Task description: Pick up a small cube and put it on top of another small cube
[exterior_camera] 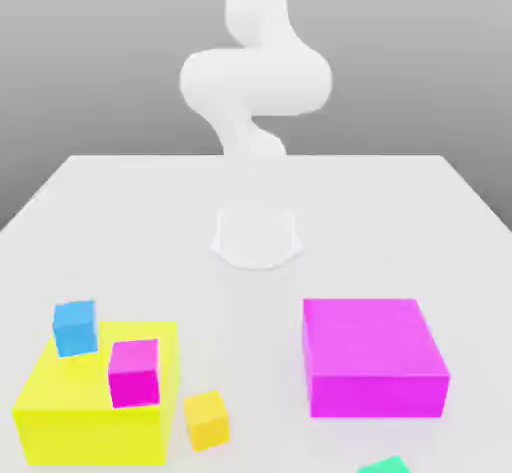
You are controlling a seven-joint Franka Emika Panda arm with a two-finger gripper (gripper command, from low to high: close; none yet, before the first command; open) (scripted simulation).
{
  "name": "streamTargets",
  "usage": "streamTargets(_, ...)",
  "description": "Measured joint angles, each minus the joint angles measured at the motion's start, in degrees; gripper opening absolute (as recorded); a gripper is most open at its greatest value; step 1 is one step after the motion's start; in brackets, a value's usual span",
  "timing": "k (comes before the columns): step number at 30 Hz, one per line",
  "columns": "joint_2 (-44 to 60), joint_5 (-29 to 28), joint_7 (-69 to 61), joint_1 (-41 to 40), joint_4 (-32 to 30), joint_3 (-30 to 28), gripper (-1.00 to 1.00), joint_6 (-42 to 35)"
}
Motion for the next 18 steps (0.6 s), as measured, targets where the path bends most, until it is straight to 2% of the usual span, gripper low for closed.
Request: streamTargets(18, 37.74, -3.23, -1.3, 3.07, 3.29, 4.89, 0.0, 9.4)
